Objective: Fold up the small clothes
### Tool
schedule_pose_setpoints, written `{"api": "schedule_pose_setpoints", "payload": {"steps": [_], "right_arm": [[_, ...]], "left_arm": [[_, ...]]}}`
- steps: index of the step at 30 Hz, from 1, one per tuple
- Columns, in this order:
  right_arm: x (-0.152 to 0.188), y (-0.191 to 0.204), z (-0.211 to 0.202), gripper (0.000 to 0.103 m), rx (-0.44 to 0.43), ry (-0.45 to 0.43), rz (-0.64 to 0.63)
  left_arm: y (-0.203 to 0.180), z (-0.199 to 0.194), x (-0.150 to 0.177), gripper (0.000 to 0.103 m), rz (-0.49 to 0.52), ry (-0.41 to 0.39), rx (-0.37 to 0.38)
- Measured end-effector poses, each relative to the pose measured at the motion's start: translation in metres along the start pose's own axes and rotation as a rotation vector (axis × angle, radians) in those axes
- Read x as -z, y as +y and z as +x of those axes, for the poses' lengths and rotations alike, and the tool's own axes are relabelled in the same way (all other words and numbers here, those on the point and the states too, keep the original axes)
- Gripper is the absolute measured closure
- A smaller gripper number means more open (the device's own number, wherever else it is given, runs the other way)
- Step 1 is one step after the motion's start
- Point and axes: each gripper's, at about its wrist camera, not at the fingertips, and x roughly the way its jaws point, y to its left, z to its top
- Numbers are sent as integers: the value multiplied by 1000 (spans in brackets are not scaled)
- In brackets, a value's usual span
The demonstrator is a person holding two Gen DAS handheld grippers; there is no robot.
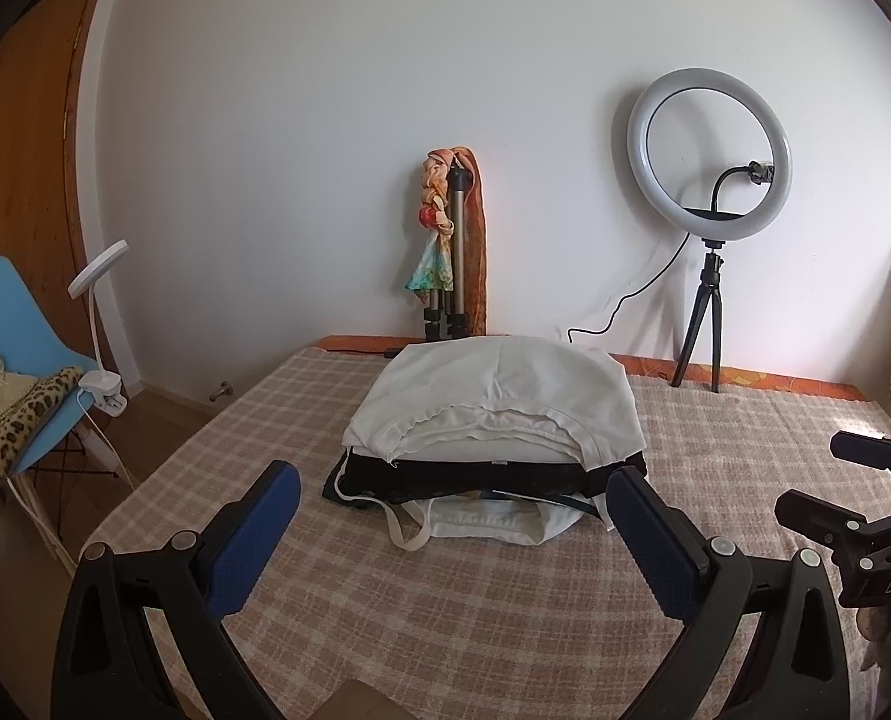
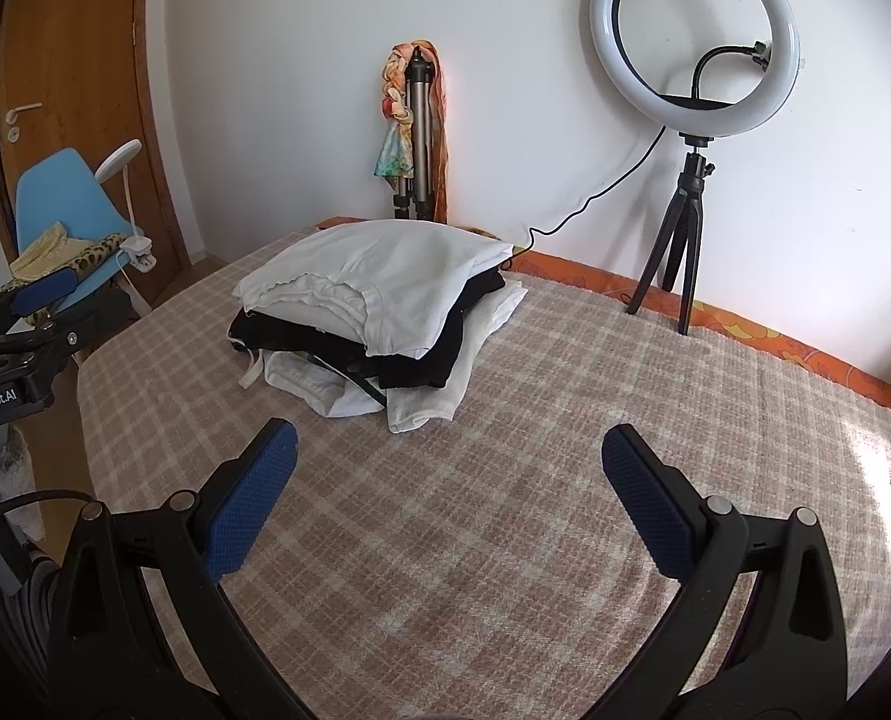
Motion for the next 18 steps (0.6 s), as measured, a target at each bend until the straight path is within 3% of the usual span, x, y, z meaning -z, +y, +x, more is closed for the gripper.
{"api": "schedule_pose_setpoints", "payload": {"steps": [18], "right_arm": [[4,4,7,0,-3,24,-6]], "left_arm": [[-1,1,1,0,33,-3,-1]]}}
